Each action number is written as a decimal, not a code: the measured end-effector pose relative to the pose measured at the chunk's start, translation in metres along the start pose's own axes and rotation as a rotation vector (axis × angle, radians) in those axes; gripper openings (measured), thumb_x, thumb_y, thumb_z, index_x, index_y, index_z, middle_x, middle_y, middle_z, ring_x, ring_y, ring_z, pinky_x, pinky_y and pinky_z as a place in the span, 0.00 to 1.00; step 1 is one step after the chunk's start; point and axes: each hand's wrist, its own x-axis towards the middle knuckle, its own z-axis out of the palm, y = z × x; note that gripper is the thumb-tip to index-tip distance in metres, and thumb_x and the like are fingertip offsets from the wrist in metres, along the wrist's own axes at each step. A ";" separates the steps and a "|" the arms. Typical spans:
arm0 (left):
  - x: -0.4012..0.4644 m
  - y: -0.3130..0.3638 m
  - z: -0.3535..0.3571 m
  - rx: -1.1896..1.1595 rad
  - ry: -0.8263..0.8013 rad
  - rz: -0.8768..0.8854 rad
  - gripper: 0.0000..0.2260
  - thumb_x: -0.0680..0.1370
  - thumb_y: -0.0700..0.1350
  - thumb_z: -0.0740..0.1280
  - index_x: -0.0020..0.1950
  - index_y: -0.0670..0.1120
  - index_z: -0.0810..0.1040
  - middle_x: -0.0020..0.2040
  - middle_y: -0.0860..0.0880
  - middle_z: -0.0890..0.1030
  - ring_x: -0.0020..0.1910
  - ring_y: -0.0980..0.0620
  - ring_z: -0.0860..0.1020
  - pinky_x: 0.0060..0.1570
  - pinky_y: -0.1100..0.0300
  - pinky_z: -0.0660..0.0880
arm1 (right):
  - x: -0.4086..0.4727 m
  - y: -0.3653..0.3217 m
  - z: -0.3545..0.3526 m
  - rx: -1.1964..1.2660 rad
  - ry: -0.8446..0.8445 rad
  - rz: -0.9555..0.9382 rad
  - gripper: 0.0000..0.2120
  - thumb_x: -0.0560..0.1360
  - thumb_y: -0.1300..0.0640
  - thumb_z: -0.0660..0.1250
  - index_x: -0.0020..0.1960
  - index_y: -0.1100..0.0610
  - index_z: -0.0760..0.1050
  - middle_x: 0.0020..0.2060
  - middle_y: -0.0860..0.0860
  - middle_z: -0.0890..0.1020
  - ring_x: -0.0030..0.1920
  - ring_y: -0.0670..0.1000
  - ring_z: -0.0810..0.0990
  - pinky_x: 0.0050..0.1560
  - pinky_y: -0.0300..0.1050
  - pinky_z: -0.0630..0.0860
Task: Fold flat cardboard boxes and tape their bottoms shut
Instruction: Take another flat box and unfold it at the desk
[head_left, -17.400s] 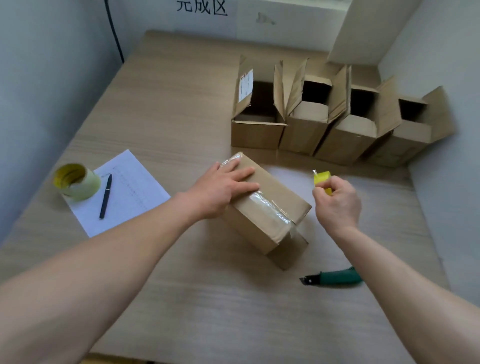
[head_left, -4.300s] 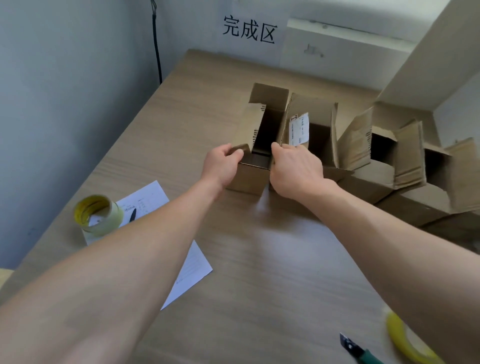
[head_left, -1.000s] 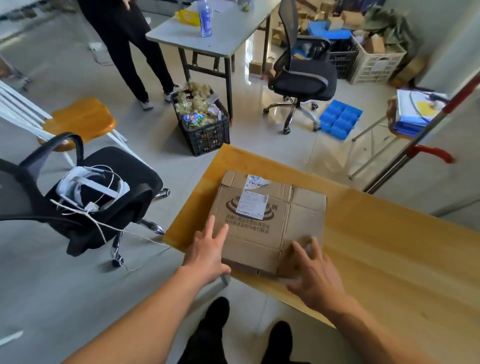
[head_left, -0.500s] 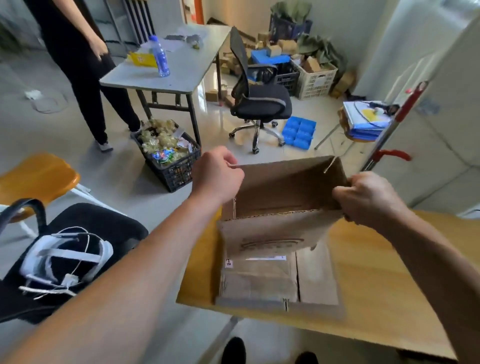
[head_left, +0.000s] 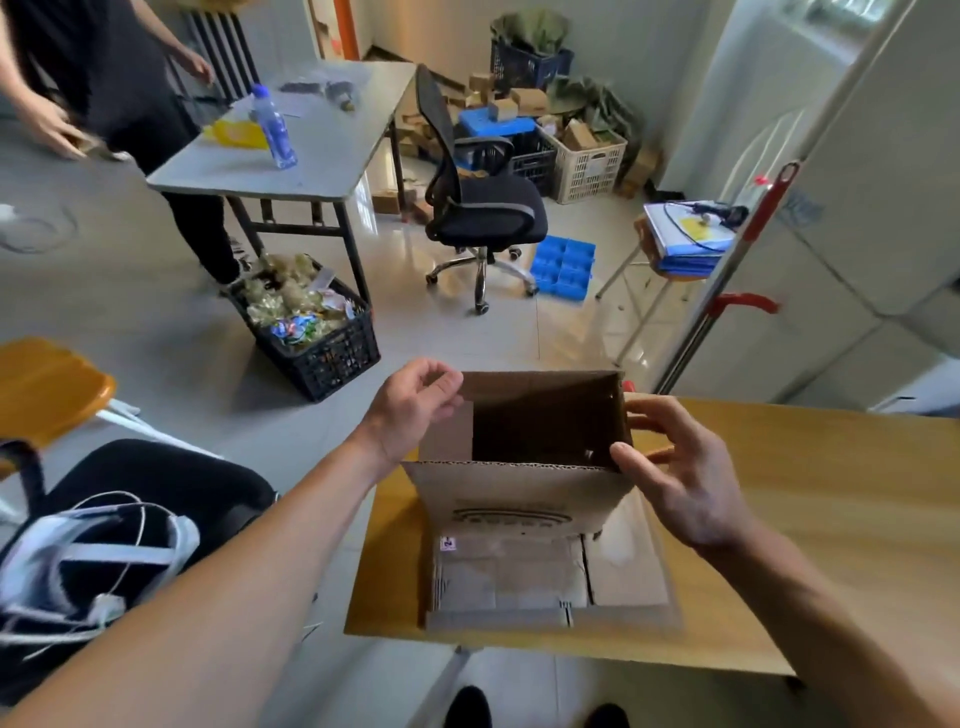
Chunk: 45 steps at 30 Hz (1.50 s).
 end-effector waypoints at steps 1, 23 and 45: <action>0.000 0.002 0.001 -0.031 0.010 -0.014 0.21 0.67 0.64 0.70 0.50 0.51 0.81 0.48 0.47 0.81 0.51 0.47 0.82 0.52 0.54 0.80 | -0.001 0.002 0.002 -0.104 -0.015 -0.031 0.26 0.73 0.33 0.61 0.65 0.46 0.76 0.66 0.43 0.75 0.64 0.44 0.74 0.56 0.49 0.77; -0.046 -0.004 0.092 0.178 0.334 0.100 0.08 0.77 0.40 0.70 0.48 0.55 0.82 0.50 0.57 0.82 0.51 0.60 0.79 0.54 0.62 0.73 | -0.015 0.044 0.016 0.400 0.084 0.364 0.23 0.80 0.48 0.64 0.73 0.36 0.64 0.74 0.45 0.66 0.69 0.48 0.69 0.69 0.53 0.69; -0.133 0.104 0.810 0.080 -0.691 0.255 0.07 0.78 0.46 0.67 0.43 0.54 0.82 0.44 0.55 0.80 0.47 0.53 0.76 0.46 0.56 0.75 | -0.384 0.231 -0.521 0.026 1.302 0.584 0.19 0.80 0.54 0.61 0.71 0.49 0.73 0.63 0.38 0.75 0.57 0.35 0.74 0.53 0.21 0.66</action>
